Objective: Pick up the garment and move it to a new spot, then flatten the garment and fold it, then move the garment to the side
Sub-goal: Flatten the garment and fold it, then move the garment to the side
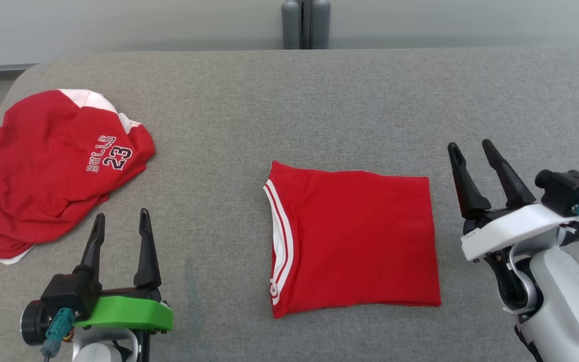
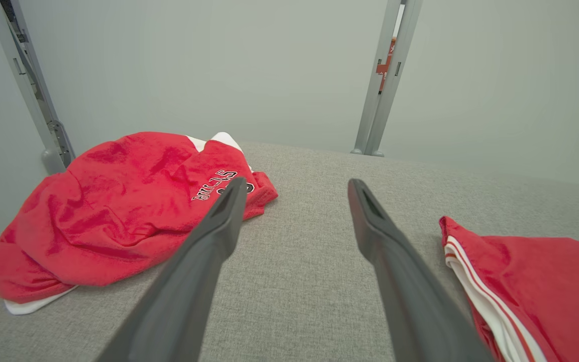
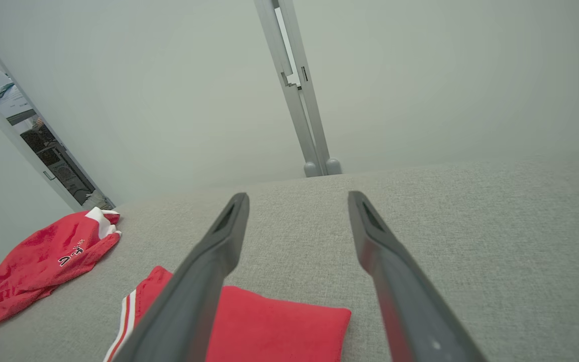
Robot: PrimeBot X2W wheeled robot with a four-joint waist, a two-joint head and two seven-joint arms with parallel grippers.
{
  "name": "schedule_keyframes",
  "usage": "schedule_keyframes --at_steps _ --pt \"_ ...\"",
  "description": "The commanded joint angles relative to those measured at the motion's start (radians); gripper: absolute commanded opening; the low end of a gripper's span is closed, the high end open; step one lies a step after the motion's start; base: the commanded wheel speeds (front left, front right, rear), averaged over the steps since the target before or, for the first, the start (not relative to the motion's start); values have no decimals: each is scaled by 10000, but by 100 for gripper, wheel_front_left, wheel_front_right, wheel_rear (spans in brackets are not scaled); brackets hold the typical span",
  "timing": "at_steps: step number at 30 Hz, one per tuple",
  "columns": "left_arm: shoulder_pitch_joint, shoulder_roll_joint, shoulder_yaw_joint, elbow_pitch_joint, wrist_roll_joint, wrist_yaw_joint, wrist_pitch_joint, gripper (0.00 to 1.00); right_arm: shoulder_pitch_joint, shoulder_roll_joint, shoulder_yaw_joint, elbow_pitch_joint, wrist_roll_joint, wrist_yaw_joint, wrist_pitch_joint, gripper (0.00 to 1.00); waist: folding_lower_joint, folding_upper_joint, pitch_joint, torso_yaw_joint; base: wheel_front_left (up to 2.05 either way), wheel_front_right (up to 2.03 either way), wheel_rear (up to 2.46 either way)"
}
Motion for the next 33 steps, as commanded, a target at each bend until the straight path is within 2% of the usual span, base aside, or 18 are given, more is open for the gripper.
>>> schedule_keyframes --at_steps 1,10,17,23,33 --pt "100 20 68 -30 113 -42 -2 100 234 -79 -165 -116 -162 -1 -127 100 0 -1 -19 -94 0 0 0" --pt "254 22 355 -140 300 4 -2 100 1353 -25 -772 -779 -683 -1 -426 100 0 -1 -119 -543 0 0 0" --pt "438 22 629 -213 568 -92 -2 100 2217 314 -1249 -1407 -908 -1 -485 100 0 -1 -344 -827 0 0 0" --pt "568 22 613 -163 614 -102 -2 100 2919 678 -1636 -1938 -1327 -1 -484 100 0 -1 -507 -915 0 0 0" --pt "738 22 514 2 819 -173 -2 100 3637 1085 -1962 -2146 -2083 -1 -482 100 0 -1 -866 -881 0 0 0"
